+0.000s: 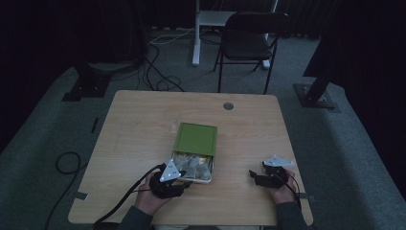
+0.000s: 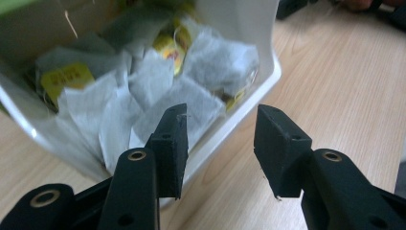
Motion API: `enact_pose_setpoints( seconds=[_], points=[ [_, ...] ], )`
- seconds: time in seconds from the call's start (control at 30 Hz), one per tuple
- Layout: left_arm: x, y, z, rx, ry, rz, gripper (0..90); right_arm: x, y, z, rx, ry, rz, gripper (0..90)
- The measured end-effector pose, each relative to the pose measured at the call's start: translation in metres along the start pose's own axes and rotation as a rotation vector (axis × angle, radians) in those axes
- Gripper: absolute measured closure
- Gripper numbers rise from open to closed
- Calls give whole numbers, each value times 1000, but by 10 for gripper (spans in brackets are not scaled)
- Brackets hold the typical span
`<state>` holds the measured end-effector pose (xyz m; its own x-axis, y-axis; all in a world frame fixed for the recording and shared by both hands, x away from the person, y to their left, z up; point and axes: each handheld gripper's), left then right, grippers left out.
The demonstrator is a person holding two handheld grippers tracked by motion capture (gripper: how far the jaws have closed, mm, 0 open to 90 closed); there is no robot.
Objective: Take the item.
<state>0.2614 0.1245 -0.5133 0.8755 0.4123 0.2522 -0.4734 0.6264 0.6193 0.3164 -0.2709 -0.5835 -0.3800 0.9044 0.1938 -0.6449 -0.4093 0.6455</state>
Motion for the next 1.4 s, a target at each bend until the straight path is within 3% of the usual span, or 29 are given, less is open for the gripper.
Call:
enact_pose_setpoints(
  seconds=[0.3, 0.57, 0.67, 0.83, 0.93, 1.4],
  points=[
    [4, -8, 13, -27, 14, 40, 585, 0, 0, 0, 0, 0, 0, 282],
    [2, -25, 19, 9, -1, 39, 567, 0, 0, 0, 0, 0, 0, 282],
    [1, -32, 20, 50, -22, 65, 559, 0, 0, 0, 0, 1, 0, 282],
    [1, -34, 20, 63, -24, 76, 552, 0, 0, 0, 0, 0, 0, 282],
    [3, -39, 18, 89, -39, 104, 554, 0, 0, 0, 0, 0, 0, 282],
    [5, -36, 18, 113, -43, 114, 758, 0, 0, 0, 0, 0, 0, 282]
  ],
)
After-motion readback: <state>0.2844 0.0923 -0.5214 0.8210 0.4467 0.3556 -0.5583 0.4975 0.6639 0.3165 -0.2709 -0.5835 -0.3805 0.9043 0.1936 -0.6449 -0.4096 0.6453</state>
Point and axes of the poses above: each handheld gripper's, and its own axes: y roughly backward along the jaws, z roughly out of its top, x roughly to its left, and after that the axes turned 15 degrees about -y, right-handed
